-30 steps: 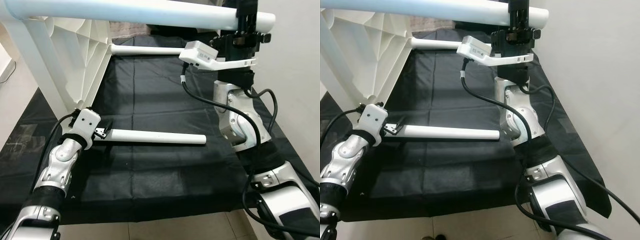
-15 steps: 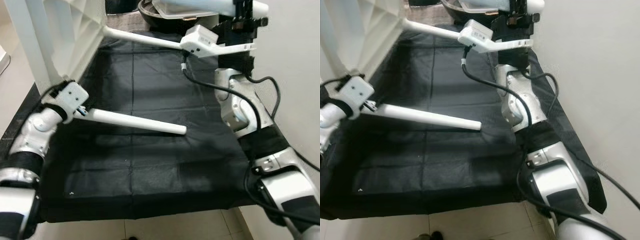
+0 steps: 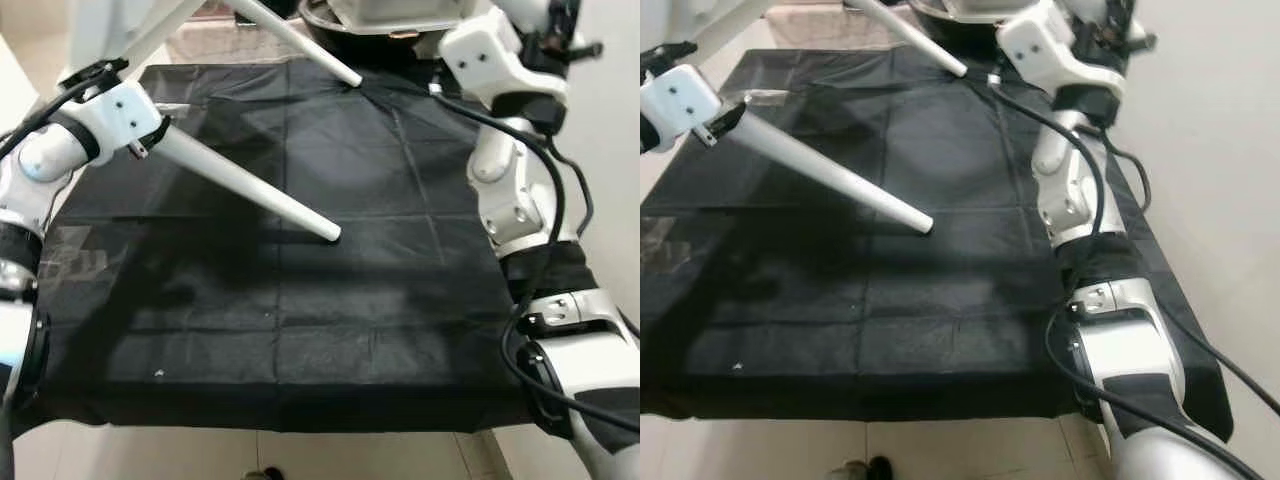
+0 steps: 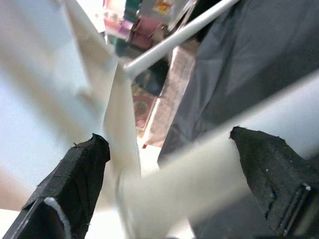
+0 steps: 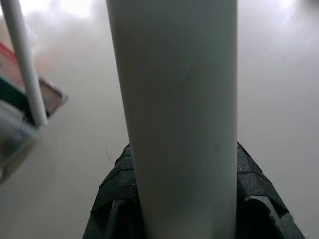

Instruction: Building children table

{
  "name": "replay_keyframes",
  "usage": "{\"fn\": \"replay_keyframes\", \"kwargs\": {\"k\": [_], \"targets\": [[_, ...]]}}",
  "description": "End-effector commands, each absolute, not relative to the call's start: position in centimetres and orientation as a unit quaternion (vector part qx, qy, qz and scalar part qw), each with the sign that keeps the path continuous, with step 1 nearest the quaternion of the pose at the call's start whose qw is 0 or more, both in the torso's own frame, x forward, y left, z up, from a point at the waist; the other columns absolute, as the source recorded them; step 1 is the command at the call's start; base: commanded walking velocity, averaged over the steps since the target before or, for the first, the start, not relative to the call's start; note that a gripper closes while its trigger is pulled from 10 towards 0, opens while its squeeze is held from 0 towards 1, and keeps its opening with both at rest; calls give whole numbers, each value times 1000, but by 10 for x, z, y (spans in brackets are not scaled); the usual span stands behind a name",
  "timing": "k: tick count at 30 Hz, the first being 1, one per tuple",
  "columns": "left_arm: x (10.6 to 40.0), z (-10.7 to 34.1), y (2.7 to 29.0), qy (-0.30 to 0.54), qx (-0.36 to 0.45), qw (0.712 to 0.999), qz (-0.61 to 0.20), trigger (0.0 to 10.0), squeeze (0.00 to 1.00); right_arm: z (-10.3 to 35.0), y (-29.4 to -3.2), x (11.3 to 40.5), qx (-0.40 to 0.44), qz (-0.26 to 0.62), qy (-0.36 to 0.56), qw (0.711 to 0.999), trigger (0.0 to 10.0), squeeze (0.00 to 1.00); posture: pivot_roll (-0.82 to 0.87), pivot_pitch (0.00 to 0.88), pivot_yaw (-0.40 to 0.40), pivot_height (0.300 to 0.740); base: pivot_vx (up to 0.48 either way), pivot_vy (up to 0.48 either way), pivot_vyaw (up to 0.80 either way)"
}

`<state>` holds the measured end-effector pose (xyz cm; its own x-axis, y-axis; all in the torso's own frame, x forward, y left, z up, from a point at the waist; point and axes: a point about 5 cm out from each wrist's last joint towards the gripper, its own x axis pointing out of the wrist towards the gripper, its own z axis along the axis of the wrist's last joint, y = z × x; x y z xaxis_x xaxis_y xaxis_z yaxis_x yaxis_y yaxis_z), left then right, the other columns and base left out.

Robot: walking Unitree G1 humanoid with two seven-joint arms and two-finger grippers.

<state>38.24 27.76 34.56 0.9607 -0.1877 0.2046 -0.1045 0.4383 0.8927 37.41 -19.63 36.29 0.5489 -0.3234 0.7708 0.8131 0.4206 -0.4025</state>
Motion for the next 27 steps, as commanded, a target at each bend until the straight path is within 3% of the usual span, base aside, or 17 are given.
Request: {"fn": "replay_keyframes", "kwargs": {"k": [1, 2, 5, 8, 14, 27], "targets": [[370, 373, 307, -141, 528, 835, 55, 10000, 0, 354, -231, 372, -332, -411, -251, 811, 0, 0, 123, 170, 37, 740, 0, 0, 0], [371, 387, 299, -158, 540, 825, 57, 10000, 0, 346, -236, 375, -307, -408, -223, 831, 0, 0, 124, 170, 38, 740, 0, 0, 0], [372, 395, 293, -170, 547, 818, 59, 10000, 0, 340, -239, 377, -289, -405, -205, 843, 0, 0, 124, 170, 38, 740, 0, 0, 0], [372, 432, 268, -228, 559, 793, 77, 10000, 0, 300, -243, 384, -222, -382, -116, 889, 0, 0, 132, 168, 46, 740, 0, 0, 0], [373, 446, 249, -256, 572, 776, 71, 10000, 0, 280, -238, 384, -201, -370, -87, 903, 0, 0, 135, 165, 50, 740, 0, 0, 0], [385, 412, 191, -322, 504, 797, -80, 10000, 0, 226, -209, 389, -155, -287, 16, 945, 0, 0, 122, 160, 43, 740, 0, 0, 0]]}}
